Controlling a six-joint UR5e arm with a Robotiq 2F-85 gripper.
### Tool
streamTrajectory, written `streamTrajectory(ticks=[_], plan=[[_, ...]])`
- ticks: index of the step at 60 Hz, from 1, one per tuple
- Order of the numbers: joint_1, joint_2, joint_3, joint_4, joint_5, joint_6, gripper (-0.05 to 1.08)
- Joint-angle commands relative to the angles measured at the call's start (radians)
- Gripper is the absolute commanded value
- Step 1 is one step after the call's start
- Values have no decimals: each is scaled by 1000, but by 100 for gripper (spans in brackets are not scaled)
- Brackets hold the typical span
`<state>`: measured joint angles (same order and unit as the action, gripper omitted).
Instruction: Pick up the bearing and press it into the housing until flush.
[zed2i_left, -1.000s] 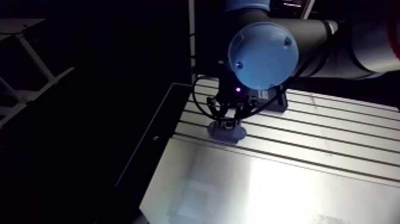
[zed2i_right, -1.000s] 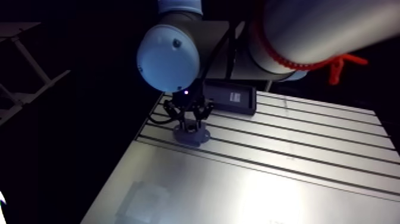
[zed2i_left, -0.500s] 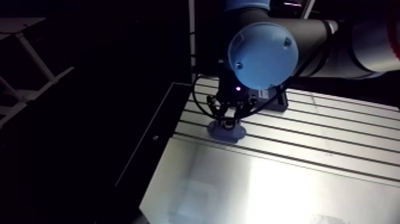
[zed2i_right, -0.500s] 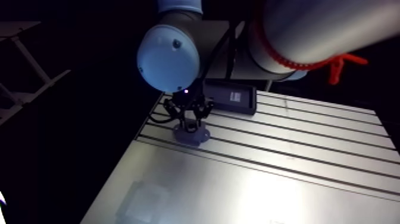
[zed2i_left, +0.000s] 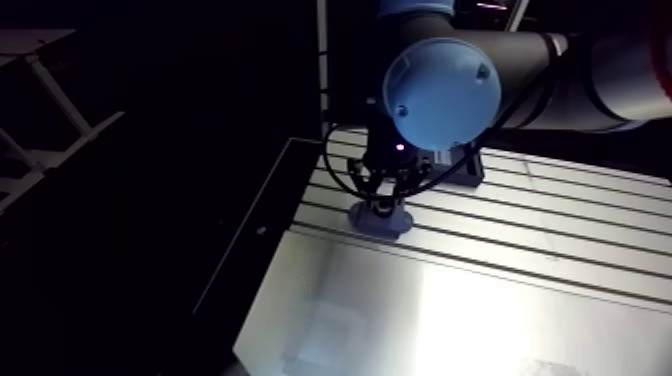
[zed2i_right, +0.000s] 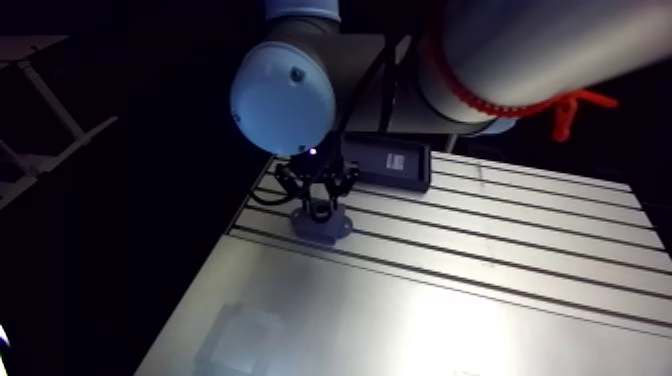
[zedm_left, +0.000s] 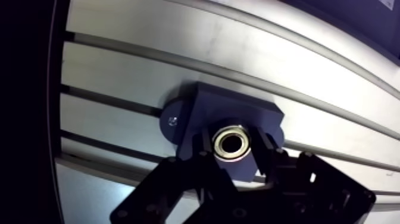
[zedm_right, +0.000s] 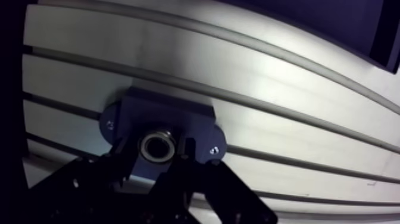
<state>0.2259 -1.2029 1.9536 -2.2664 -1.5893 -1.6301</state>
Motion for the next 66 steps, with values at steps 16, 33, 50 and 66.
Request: streamTrajectory(ticks=[16, 33, 50, 66], plan=[[0, 0, 0, 1, 2, -1, 85], [1, -3, 0, 3, 4, -1, 85], [1, -3, 2, 4, 4, -1, 85], [1, -3, 2, 6, 4, -1, 85]])
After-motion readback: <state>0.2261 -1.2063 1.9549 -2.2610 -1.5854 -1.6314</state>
